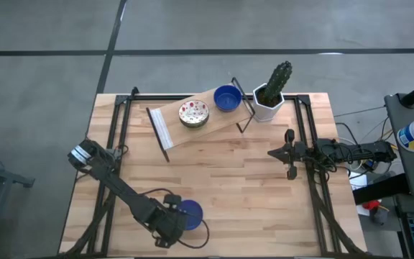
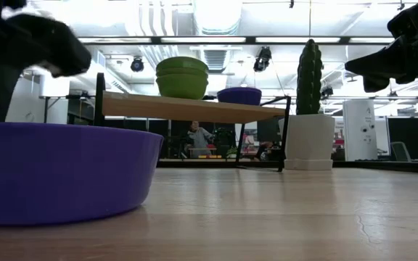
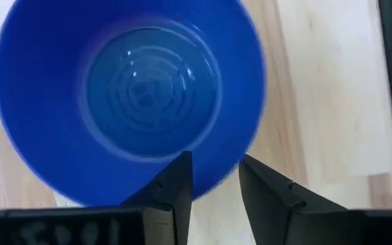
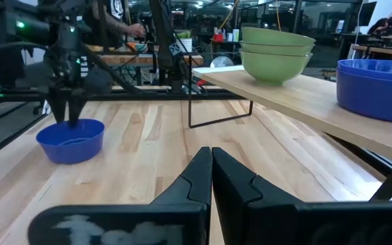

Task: Pick & Place Mini bowls
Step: Stack the blue bowl on top of the blue bowls on the shelf

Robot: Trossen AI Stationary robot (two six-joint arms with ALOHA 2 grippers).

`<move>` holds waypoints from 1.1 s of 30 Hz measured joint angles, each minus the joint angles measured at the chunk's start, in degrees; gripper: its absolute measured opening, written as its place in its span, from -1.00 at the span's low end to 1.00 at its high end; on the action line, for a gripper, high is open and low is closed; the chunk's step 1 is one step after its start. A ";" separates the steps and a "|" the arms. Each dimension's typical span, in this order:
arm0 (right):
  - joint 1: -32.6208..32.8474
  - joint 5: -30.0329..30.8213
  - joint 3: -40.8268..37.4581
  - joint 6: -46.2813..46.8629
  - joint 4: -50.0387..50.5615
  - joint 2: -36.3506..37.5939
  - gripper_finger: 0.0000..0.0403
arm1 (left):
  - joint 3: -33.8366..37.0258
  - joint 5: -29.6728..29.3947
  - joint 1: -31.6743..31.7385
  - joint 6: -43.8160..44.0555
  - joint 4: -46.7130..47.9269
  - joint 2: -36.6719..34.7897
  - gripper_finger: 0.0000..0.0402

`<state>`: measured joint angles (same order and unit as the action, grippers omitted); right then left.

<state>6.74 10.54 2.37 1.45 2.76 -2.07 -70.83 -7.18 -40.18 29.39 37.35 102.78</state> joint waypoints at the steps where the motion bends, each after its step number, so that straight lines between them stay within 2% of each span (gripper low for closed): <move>1: 0.00 0.00 -0.01 -0.02 0.00 0.00 -0.96 | 0.34 -0.01 0.02 -0.38 -0.13 0.00 -0.42; 11: 0.00 0.00 0.00 -0.08 0.00 0.00 -0.96 | 1.47 -2.32 1.39 -4.27 -3.49 0.00 -0.45; 14: -0.01 0.00 0.00 0.00 0.00 0.00 -0.96 | 1.47 -2.27 2.32 -4.25 -3.62 0.00 -0.58; 18: -0.02 0.00 0.00 0.01 0.00 0.00 -0.96 | 1.47 -1.90 3.43 -4.72 -4.37 0.00 -0.91; 22: -0.01 -0.01 0.00 0.01 0.00 0.00 -0.96 | 0.59 -2.04 4.27 -6.88 -4.71 0.00 -0.98; 26: 0.00 0.00 0.00 0.01 0.00 0.00 -0.96 | -3.25 -1.84 5.31 -9.06 -1.20 0.00 -0.99; 33: 0.00 -0.02 0.00 -0.07 0.00 0.00 -0.96 | -14.87 -3.65 7.19 -15.79 7.98 0.00 -1.00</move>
<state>6.74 10.52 2.37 1.38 2.76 -2.07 -85.70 -10.84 -32.99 13.60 45.33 102.78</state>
